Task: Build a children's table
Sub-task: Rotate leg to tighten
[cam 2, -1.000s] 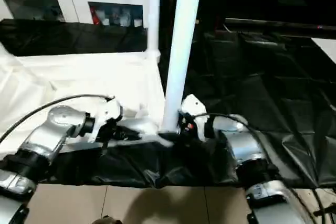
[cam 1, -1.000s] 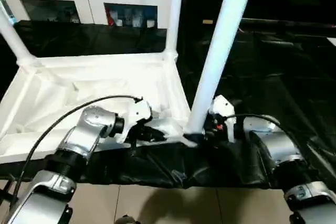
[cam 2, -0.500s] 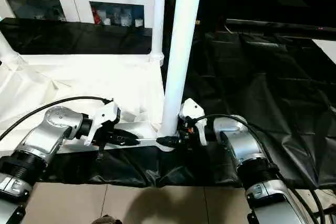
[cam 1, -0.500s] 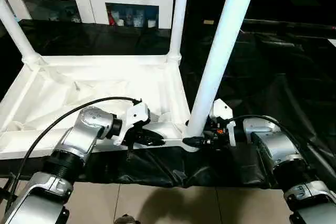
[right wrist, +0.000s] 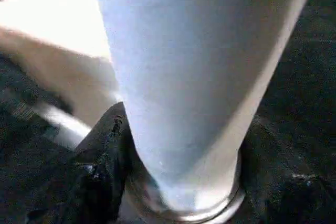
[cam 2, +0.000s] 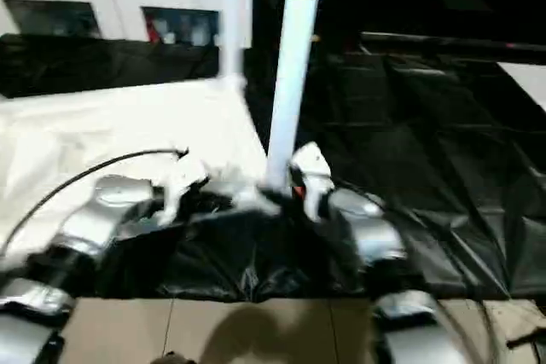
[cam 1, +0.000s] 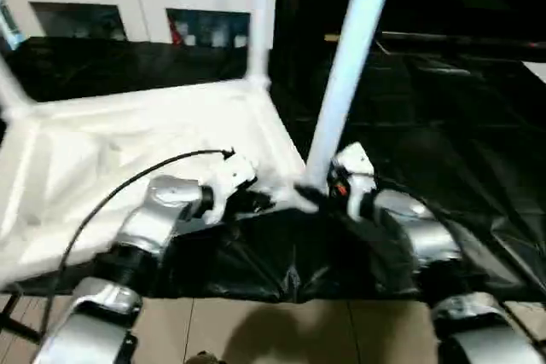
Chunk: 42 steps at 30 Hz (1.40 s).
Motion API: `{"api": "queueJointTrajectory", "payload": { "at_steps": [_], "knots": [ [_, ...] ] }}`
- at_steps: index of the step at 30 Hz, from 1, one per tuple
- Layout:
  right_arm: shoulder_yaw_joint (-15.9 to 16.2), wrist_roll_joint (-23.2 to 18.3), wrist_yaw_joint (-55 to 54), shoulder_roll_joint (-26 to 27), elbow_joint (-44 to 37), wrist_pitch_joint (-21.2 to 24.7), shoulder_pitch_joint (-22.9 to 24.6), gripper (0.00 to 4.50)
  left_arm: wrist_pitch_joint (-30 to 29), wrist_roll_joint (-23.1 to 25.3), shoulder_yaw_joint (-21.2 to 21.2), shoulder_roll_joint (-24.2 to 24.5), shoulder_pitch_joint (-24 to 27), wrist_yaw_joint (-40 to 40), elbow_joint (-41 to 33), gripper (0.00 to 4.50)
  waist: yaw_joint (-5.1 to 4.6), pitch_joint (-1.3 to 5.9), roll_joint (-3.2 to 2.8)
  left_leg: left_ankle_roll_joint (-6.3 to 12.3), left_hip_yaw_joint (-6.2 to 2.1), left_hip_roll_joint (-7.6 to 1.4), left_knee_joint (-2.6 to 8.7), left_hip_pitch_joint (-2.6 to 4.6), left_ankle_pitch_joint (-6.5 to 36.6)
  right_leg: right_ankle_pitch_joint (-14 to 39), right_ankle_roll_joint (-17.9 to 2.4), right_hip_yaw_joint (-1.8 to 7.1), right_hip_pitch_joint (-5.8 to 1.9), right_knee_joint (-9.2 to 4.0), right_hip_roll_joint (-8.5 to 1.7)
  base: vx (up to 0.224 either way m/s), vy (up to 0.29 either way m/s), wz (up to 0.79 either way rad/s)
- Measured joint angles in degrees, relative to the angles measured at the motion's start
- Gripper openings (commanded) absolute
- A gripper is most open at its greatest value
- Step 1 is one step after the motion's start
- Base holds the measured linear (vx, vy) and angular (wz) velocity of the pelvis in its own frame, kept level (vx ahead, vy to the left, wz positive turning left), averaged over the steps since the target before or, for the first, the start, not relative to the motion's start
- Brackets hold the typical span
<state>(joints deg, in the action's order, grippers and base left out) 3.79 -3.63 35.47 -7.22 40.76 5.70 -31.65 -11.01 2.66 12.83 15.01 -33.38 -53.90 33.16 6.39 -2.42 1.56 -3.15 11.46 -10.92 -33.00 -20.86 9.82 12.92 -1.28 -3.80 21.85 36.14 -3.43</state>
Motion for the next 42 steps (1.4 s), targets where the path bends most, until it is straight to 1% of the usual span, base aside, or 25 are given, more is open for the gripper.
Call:
{"api": "queueJointTrajectory", "payload": {
  "at_steps": [3, 4, 5, 7, 10, 12, 13, 15, 16, 18, 21, 23, 27, 28, 29, 30, 32, 33, 37, 40, 41, 42],
  "knots": [
    [-1.15, 1.31, -6.73, 2.1, 0.55, -0.3, -0.41, 2.63, -0.52, 1.04, -0.16, -2.16, -0.86, 3.42, 1.03, 0.0, 0.03, 0.05, -0.07, 0.02, 0.0, 0.03, 0.04, -0.02, 0.02, 0.03, 0.05, 0.01, 0.01, -0.03, -0.02, 0.0, 0.0, 0.0],
    [-1.16, 1.7, -7.51, 2.38, 0.62, -0.66, -0.41, 2.63, -0.52, 1.16, -0.27, -2.34, -0.91, 3.61, 1.14, 0.0, 0.05, 0.06, -0.09, 0.02, 0.0, 0.03, 0.07, -0.02, 0.01, 0.04, 0.06, 0.01, 0.02, -0.04, -0.02, 0.0, 0.0, 0.0],
    [-1.2, 1.99, -7.82, 2.57, 0.7, -0.91, -0.41, 3.18, -0.52, 1.27, -0.36, -2.42, -0.91, 3.63, 1.16, 0.0, 0.06, 0.06, -0.1, 0.02, 0.0, 0.03, 0.08, -0.02, 0.01, 0.04, 0.07, 0.01, 0.02, -0.04, -0.01, 0.0, 0.0, 0.0],
    [-1.26, 2.06, -7.9, 2.81, 0.75, -1.08, -0.4, 3.39, -0.53, 1.38, -0.34, -2.44, -0.93, 3.61, 1.16, 0.0, 0.04, 0.06, -0.1, 0.02, 0.0, 0.03, 0.08, -0.03, 0.01, 0.04, 0.07, 0.01, 0.02, -0.04, -0.01, 0.0, 0.0, 0.0],
    [-1.26, 2.02, -7.6, 2.93, 0.77, -1.18, -0.4, 3.51, -0.52, 1.55, -0.08, -2.38, -0.92, 3.13, 1.08, 0.0, 0.0, 0.05, -0.07, 0.02, 0.0, 0.04, 0.06, -0.04, 0.02, 0.04, 0.07, 0.02, 0.02, -0.05, -0.02, 0.0, 0.0, 0.0],
    [-1.22, 1.91, -5.56, 2.38, 0.73, -1.3, -0.4, 3.84, -0.11, 1.56, 0.06, -1.96, -0.91, 2.19, 0.96, 0.0, 0.0, 0.04, -0.05, 0.03, 0.0, 0.04, 0.07, -0.09, 0.02, 0.04, 0.07, 0.01, 0.06, -0.08, -0.02, 0.0, 0.0, 0.0],
    [-0.92, 1.92, -4.09, 1.72, 0.43, -1.31, -0.31, 3.84, -0.09, 1.54, 0.08, -1.8, -0.9, 1.7, 0.84, 0.0, 0.01, 0.03, -0.05, 0.05, 0.0, 0.03, 0.07, -0.11, 0.04, 0.05, 0.08, 0.01, 0.07, -0.08, -0.02, 0.0, 0.0, 0.0],
    [1.01, 1.71, 2.53, -1.49, -0.82, -1.33, 0.03, 3.91, 0.09, 1.13, 0.18, -1.0, -0.29, -0.72, -0.18, 0.0, 0.04, 0.03, -0.05, 0.1, 0.0, 0.03, 0.11, -0.17, 0.07, 0.06, 0.09, -0.02, 0.09, -0.16, -0.01, 0.0, 0.0, 0.0],
    [1.51, 1.69, 4.61, -2.36, -1.36, -1.31, 0.17, 4.07, 0.09, 0.72, 0.35, -0.49, -0.08, -1.86, -0.65, 0.0, 0.07, 0.03, -0.05, 0.11, 0.0, 0.02, 0.14, -0.18, 0.08, 0.08, 0.1, -0.03, 0.1, -0.16, 0.0, 0.0, 0.0, 0.0],
    [2.65, 1.49, 9.29, -3.87, -2.02, -1.35, 0.22, 4.07, 0.51, -0.15, 0.49, 0.77, 0.39, -4.73, -1.17, 0.0, 0.2, 0.03, -0.06, 0.11, 0.0, 0.0, 0.17, -0.2, 0.07, 0.09, 0.08, -0.06, 0.13, -0.15, 0.01, 0.0, 0.0, 0.0],
    [4.46, -0.03, 18.32, -6.77, -3.65, -1.52, 0.58, 4.07, 1.96, -1.26, 0.61, 3.02, 0.93, -9.33, -1.54, 0.0, 0.38, -0.02, -0.03, 0.11, 0.0, 0.0, 0.13, -0.23, 0.06, 0.09, 0.08, -0.07, 0.13, -0.15, 0.0, 0.0, 0.0, 0.0],
    [5.0, -0.78, 22.3, -7.95, -4.34, -1.34, 0.64, 4.07, 2.3, -1.76, 0.67, 3.87, 1.04, -11.56, -1.53, 0.0, 0.47, -0.05, 0.01, 0.11, 0.0, 0.0, 0.07, -0.23, 0.07, 0.08, 0.08, -0.07, 0.12, -0.15, 0.0, 0.0, 0.0, 0.0],
    [5.91, -2.7, 30.41, -10.39, -6.54, 0.03, 0.63, 4.07, 2.6, -2.41, 0.88, 5.12, 1.06, -15.56, -1.51, 0.0, 0.96, -0.1, 0.1, 0.13, 0.0, -0.01, 0.03, -0.25, 0.08, 0.08, 0.08, -0.06, 0.12, -0.14, 0.0, 0.0, 0.0, 0.0],
    [6.16, -3.09, 32.23, -11.01, -7.13, 0.49, 0.62, 3.92, 2.59, -2.69, 1.0, 5.51, 1.05, -16.53, -1.49, 0.0, 1.03, -0.11, 0.11, 0.13, 0.0, -0.01, 0.04, -0.25, 0.08, 0.08, 0.08, -0.07, 0.12, -0.14, 0.0, 0.0, 0.0, 0.0],
    [6.66, -3.43, 34.27, -11.73, -7.59, 1.05, 0.59, 3.92, 2.6, -2.98, 1.21, 5.91, 1.05, -17.61, -1.48, 0.0, 1.24, -0.13, 0.14, 0.14, 0.0, -0.01, 0.04, -0.25, 0.09, 0.09, 0.08, -0.07, 0.12, -0.14, 0.0, 0.0, 0.0, 0.0],
    [7.44, -3.64, 36.7, -12.28, -8.26, 1.62, 0.59, 3.83, 2.73, -3.09, 1.39, 6.31, 1.05, -19.0, -1.48, 0.0, 1.64, -0.14, 0.17, 0.15, 0.0, -0.02, 0.04, -0.26, 0.1, 0.09, 0.08, -0.08, 0.13, -0.14, 0.0, 0.0, 0.0, 0.0],
    [7.84, -3.93, 38.7, -12.66, -8.55, 2.33, 0.47, 3.57, 2.97, -3.27, 1.58, 6.83, 1.05, -20.53, -1.47, 0.0, 1.88, -0.18, 0.26, 0.16, 0.0, -0.03, 0.04, -0.26, 0.1, 0.09, 0.08, -0.09, 0.13, -0.14, 0.0, 0.0, 0.0, 0.0],
    [7.94, -4.14, 39.29, -12.65, -8.58, 2.48, 0.47, 3.57, 2.97, -3.41, 1.62, 7.08, 1.05, -21.29, -1.46, 0.0, 1.91, -0.2, 0.3, 0.16, 0.0, -0.02, 0.03, -0.26, 0.1, 0.09, 0.08, -0.08, 0.13, -0.14, 0.0, 0.0, 0.0, 0.0],
    [8.4, -4.25, 40.87, -12.67, -8.76, 2.57, 0.47, 3.17, 2.46, -3.76, 1.65, 7.68, 1.05, -23.33, -1.47, 0.0, 1.89, -0.22, 0.33, 0.16, 0.0, -0.02, 0.01, -0.26, 0.11, 0.09, 0.08, -0.08, 0.12, -0.14, -0.01, 0.0, 0.0, 0.0],
    [8.63, -4.23, 41.27, -12.7, -9.16, 2.87, 0.52, 3.05, 2.25, -4.04, 1.76, 8.02, 1.05, -24.38, -1.48, 0.0, 1.91, -0.22, 0.34, 0.16, 0.0, -0.02, 0.02, -0.27, 0.11, 0.09, 0.08, -0.08, 0.13, -0.14, -0.01, 0.0, 0.0, 0.0],
    [8.72, -4.24, 41.42, -12.7, -9.21, 2.9, 0.53, 2.84, 2.23, -4.05, 1.76, 8.1, 1.05, -24.62, -1.47, 0.0, 1.93, -0.22, 0.33, 0.16, 0.0, -0.02, 0.02, -0.27, 0.11, 0.09, 0.08, -0.08, 0.13, -0.14, -0.01, 0.0, 0.0, 0.0],
    [8.74, -4.24, 41.44, -12.71, -9.22, 2.92, 0.54, 2.76, 2.23, -4.06, 1.77, 8.11, 1.05, -24.7, -1.47, 0.0, 1.96, -0.22, 0.33, 0.16, 0.0, -0.02, 0.02, -0.27, 0.11, 0.09, 0.08, -0.08, 0.13, -0.14, -0.01, 0.0, 0.0, 0.0]
  ]
}}
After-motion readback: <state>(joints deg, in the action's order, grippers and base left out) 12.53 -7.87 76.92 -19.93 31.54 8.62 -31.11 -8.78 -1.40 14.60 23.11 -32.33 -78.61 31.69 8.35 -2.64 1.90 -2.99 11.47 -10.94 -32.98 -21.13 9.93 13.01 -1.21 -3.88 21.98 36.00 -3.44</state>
